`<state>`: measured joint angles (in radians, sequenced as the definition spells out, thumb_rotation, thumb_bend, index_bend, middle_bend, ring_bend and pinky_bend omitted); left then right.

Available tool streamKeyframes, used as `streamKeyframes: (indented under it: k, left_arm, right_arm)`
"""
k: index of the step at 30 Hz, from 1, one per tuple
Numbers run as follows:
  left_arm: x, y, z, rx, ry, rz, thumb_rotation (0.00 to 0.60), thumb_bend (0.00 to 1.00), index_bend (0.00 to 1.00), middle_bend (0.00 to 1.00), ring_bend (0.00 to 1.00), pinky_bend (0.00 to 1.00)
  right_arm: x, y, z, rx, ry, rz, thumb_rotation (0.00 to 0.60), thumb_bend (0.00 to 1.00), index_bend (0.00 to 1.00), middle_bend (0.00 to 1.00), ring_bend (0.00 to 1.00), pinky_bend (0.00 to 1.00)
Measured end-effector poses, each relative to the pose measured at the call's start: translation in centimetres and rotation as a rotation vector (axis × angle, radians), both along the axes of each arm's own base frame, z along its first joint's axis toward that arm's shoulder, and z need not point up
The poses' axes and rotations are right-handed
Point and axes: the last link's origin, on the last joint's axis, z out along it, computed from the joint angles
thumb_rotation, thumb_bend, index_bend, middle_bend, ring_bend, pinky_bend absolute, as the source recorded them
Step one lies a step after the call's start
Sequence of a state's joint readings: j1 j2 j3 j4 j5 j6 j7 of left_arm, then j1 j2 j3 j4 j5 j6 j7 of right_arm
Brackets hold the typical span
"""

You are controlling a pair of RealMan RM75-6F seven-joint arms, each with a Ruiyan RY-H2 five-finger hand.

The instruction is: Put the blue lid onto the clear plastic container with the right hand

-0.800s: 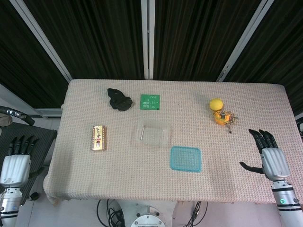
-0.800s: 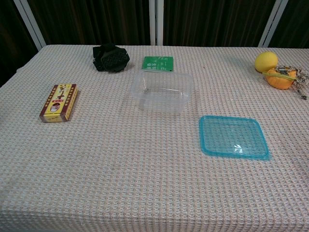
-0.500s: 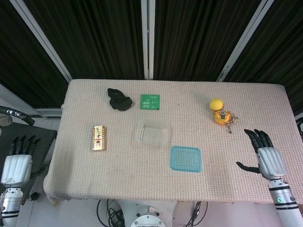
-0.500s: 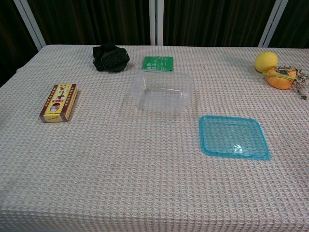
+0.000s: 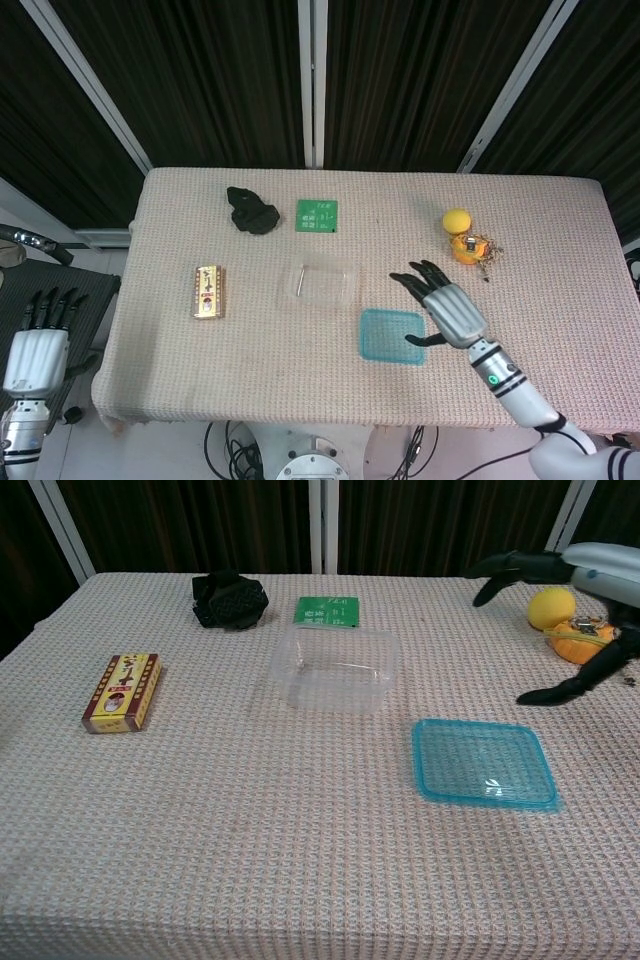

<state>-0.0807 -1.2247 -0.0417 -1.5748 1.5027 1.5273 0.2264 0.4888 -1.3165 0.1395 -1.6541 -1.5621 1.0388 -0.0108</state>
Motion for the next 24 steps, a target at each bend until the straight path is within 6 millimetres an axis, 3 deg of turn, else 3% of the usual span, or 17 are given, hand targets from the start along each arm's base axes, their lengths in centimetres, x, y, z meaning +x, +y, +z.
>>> streamKeyframes:
  k: [4, 8, 10, 13, 19, 24]
  left_arm:
    - [-0.3, -0.2, 0.1, 0.002, -0.004, 0.003, 0.6, 0.0, 0.16, 0.09, 0.0, 0.0]
    - [-0.6, -0.2, 0.2, 0.005, -0.011, 0.006, 0.6, 0.0, 0.16, 0.09, 0.0, 0.0]
    - [-0.8, -0.2, 0.1, 0.003, -0.015, 0.009, 0.6, 0.0, 0.16, 0.09, 0.0, 0.0]
    - [-1.0, -0.1, 0.1, -0.001, -0.021, 0.014, 0.6, 0.0, 0.16, 0.09, 0.0, 0.0]
    - [-1.2, 0.3, 0.1, -0.006, -0.026, 0.011, 0.6, 0.0, 0.16, 0.09, 0.0, 0.0]
    - [-1.3, 0.7, 0.1, -0.011, -0.031, 0.007, 0.6, 0.0, 0.16, 0.09, 0.0, 0.0]
  right_arm:
    - [4.3, -1.7, -3.8, 0.06, -0.008, 0.067, 0.6, 0.06, 0.15, 0.23, 0.0, 0.0]
    - [6.8, -2.9, -6.9, 0.084, -0.002, 0.083, 0.6, 0.05, 0.12, 0.18, 0.0, 0.0]
    - [7.5, -3.6, -8.1, 0.08, 0.006, 0.071, 0.6, 0.04, 0.03, 0.1, 0.0, 0.0]
    - [7.9, -4.7, -9.4, 0.08, 0.023, 0.036, 0.6, 0.03, 0.0, 0.02, 0.0, 0.0]
    - [9.5, -6.5, -11.7, 0.085, 0.048, -0.019, 0.6, 0.03, 0.0, 0.0, 0.0, 0.0]
    - [9.6, -7.8, -12.5, 0.062, 0.077, -0.049, 0.6, 0.03, 0.0, 0.0, 0.0, 0.0]
